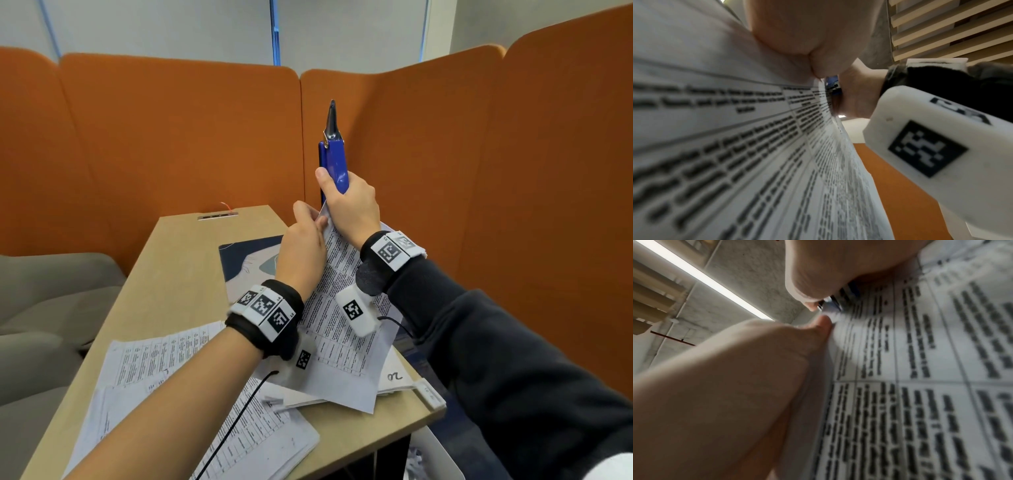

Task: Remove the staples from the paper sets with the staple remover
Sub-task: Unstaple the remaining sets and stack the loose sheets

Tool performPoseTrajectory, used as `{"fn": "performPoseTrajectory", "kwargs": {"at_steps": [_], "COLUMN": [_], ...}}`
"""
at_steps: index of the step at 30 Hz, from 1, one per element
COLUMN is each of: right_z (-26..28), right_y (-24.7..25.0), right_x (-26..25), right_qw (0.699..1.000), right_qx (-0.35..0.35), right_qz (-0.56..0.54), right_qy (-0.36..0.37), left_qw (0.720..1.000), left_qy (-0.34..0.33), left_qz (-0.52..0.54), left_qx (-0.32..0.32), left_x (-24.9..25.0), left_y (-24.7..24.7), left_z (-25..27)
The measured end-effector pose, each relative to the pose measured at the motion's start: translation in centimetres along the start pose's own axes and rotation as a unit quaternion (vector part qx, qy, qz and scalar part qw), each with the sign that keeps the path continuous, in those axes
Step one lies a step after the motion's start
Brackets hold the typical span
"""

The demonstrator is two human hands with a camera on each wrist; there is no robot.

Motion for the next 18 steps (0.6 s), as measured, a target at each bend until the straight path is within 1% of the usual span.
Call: {"fn": "performPoseTrajectory", "kwargs": {"at_steps": [2, 4, 8, 13, 15, 18], "right_z": [0.0, 0.0, 0.0, -0.1, -0.2, 0.0], "right_y": [0.3, 0.3, -0.1, 0.2, 0.0, -0.5], "right_x": [0.2, 0.6, 1.8, 1.8, 1.8, 1.8], "right_qw": [1.000, 0.999, 0.997, 0.993, 0.994, 0.998], "right_qx": [0.016, 0.016, -0.002, -0.042, -0.049, -0.035], "right_qz": [-0.015, -0.028, -0.058, -0.094, -0.085, -0.037], "right_qy": [-0.002, -0.004, -0.040, -0.053, -0.050, -0.036], "left_qw": [1.000, 1.000, 0.999, 0.999, 0.999, 0.999], "left_qy": [-0.009, -0.005, 0.005, 0.009, 0.015, 0.019], "left_qz": [0.001, 0.008, 0.007, -0.009, -0.005, -0.002], "left_qx": [-0.005, -0.017, -0.042, -0.040, -0.037, -0.029], "left_x": [0.2, 0.2, -0.3, -1.1, -1.3, -1.2], "left_y": [-0.2, -0.5, -1.0, -0.7, -0.8, -1.0], "left_z": [0.1, 0.2, 0.3, 0.0, -0.1, 0.0]}}
Point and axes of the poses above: each hand's wrist, its own z-axis away from the middle knuckle, its own y-axis out of the back of the hand, x = y × z, the point moved 5 cm from there along -z, towards the middle knuckle, and after that the axes turned 9 degrees about -z, right-handed, at the moved point
